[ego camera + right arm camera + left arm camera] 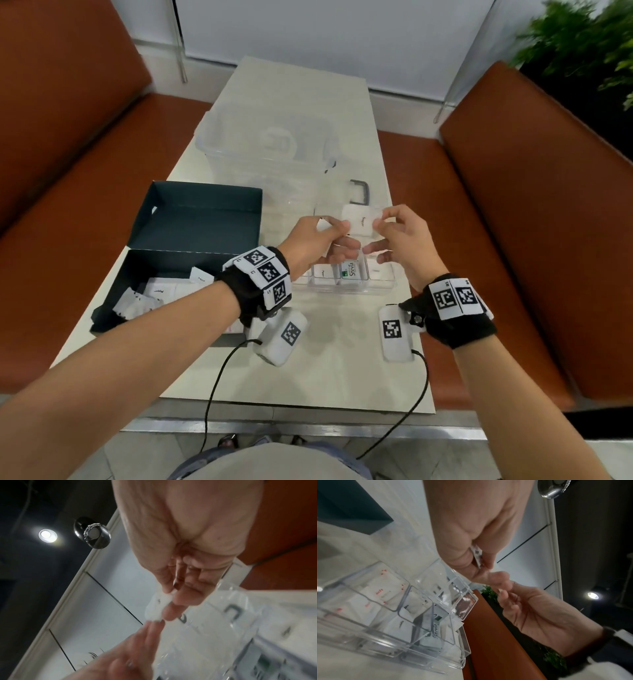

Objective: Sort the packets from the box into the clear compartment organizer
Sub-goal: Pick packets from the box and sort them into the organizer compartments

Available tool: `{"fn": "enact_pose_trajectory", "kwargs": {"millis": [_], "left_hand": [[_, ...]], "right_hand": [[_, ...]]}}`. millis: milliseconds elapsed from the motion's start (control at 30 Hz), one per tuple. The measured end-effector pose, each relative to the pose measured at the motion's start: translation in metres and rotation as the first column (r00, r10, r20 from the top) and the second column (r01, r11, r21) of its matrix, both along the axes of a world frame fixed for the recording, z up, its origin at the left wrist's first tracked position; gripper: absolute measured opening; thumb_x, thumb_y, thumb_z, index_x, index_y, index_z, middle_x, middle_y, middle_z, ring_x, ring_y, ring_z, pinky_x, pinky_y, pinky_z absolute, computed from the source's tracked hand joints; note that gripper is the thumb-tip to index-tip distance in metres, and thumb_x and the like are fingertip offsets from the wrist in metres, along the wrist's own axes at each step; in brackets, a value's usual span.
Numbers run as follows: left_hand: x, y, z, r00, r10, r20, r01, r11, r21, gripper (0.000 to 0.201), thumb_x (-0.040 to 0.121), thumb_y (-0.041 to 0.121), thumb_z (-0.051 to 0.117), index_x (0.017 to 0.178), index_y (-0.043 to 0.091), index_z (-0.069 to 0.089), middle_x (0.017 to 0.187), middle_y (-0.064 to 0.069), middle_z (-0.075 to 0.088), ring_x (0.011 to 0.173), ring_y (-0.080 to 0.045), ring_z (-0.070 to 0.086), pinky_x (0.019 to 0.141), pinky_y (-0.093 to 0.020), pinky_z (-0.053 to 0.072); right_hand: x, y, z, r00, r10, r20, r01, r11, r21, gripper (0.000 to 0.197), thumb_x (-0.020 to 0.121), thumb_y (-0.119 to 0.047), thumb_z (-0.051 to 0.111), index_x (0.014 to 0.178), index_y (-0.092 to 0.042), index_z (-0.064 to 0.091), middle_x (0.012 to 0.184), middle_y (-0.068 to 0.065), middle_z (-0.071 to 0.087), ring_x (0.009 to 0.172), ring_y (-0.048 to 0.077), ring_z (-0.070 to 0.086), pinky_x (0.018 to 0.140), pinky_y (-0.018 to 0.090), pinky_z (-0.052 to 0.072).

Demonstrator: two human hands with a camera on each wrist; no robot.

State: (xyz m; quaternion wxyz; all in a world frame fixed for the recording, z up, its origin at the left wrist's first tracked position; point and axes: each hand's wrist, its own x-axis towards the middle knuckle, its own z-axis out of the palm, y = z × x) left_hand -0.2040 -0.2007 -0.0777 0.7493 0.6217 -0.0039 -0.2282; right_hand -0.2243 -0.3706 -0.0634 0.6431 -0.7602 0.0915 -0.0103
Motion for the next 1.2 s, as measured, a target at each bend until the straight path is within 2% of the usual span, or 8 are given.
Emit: {"fn": "enact_pose_trajectory", "kwargs": {"millis": [133,333,433,500,600,867,1000,1200], "left_hand": [[0.003,-0.013,-0.004,1.0,-0.008,0.029,0.004,0.994,0.11,0.018,0.1,0.019,0.052,0.092,0.01,0.065,0.073,-0.002,0.073,0.048,-0.007,0.06,0.044,-0.015,0.044],[0.003,-0.02,-0.012,1.0,0.021,0.004,-0.021,0.988,0.15,0.017,0.099,0.018,0.053,0.094,0.01,0.067,0.073,0.0,0.074,0.044,-0.006,0.054,0.04,-0.015,0.037],[0.003,-0.021,-0.014,0.999,0.042,0.0,-0.041,0.986,0.159,0.017,0.099,0.018,0.052,0.093,0.011,0.067,0.073,0.001,0.074,0.044,-0.005,0.053,0.04,-0.015,0.037],[0.002,-0.022,-0.015,0.998,0.056,-0.005,-0.054,0.986,0.159,0.017,0.099,0.018,0.053,0.094,0.011,0.067,0.073,0.001,0.074,0.044,-0.005,0.052,0.04,-0.015,0.037],[0.001,-0.022,-0.017,0.997,0.073,-0.013,-0.07,0.985,0.16,0.017,0.099,0.019,0.053,0.094,0.011,0.068,0.074,0.001,0.074,0.044,-0.005,0.052,0.041,-0.015,0.037],[-0.002,-0.018,-0.019,0.994,0.106,-0.026,-0.101,0.984,0.148,0.016,0.098,0.019,0.054,0.096,0.01,0.068,0.073,0.002,0.074,0.043,-0.004,0.051,0.042,-0.015,0.037],[-0.002,-0.015,-0.019,0.993,0.113,-0.018,-0.109,0.982,0.152,0.017,0.099,0.018,0.053,0.097,0.01,0.068,0.073,0.002,0.074,0.044,-0.004,0.05,0.042,-0.015,0.037],[-0.001,-0.014,-0.019,0.992,0.126,-0.033,-0.119,0.979,0.168,0.016,0.099,0.018,0.053,0.097,0.01,0.068,0.071,0.003,0.073,0.043,-0.004,0.05,0.042,-0.015,0.036]], "right_hand": [[0.015,-0.039,-0.003,0.999,-0.016,0.035,0.026,0.952,-0.306,0.014,0.094,-0.003,0.053,0.091,-0.016,0.057,0.075,0.009,0.065,0.058,0.02,0.067,0.049,0.025,0.052],[0.036,-0.062,-0.029,0.985,0.097,-0.141,-0.169,0.651,-0.74,0.017,0.094,-0.003,0.05,0.092,-0.016,0.062,0.081,0.006,0.064,0.069,0.015,0.059,0.055,0.018,0.046],[0.042,-0.058,-0.041,0.959,0.148,-0.242,-0.284,0.547,-0.788,0.017,0.094,-0.005,0.05,0.094,-0.017,0.063,0.089,0.006,0.059,0.074,0.019,0.056,0.055,0.02,0.042],[0.044,-0.053,-0.047,0.941,0.144,-0.305,-0.336,0.486,-0.807,0.019,0.094,-0.008,0.048,0.098,-0.02,0.063,0.097,0.002,0.057,0.084,0.022,0.058,0.075,0.031,0.05],[0.046,-0.046,-0.056,0.938,0.119,-0.325,-0.345,0.409,-0.845,0.02,0.094,-0.014,0.048,0.098,-0.026,0.064,0.098,-0.008,0.055,0.092,0.019,0.053,0.098,0.044,0.034],[0.039,-0.049,-0.074,0.985,0.087,-0.15,-0.173,0.521,-0.836,0.013,0.084,-0.016,0.065,0.092,-0.025,0.069,0.092,-0.011,0.066,0.089,0.013,0.051,0.08,0.035,0.023],[0.033,-0.06,-0.073,0.99,0.115,-0.081,-0.12,0.382,-0.917,0.014,0.086,-0.018,0.065,0.093,-0.029,0.068,0.098,-0.01,0.068,0.096,0.017,0.051,0.076,0.035,0.019],[0.035,-0.065,-0.07,0.951,0.203,-0.235,-0.274,0.189,-0.943,0.014,0.086,-0.022,0.067,0.096,-0.033,0.07,0.098,-0.012,0.067,0.092,0.015,0.035,0.076,0.036,0.015]]}}
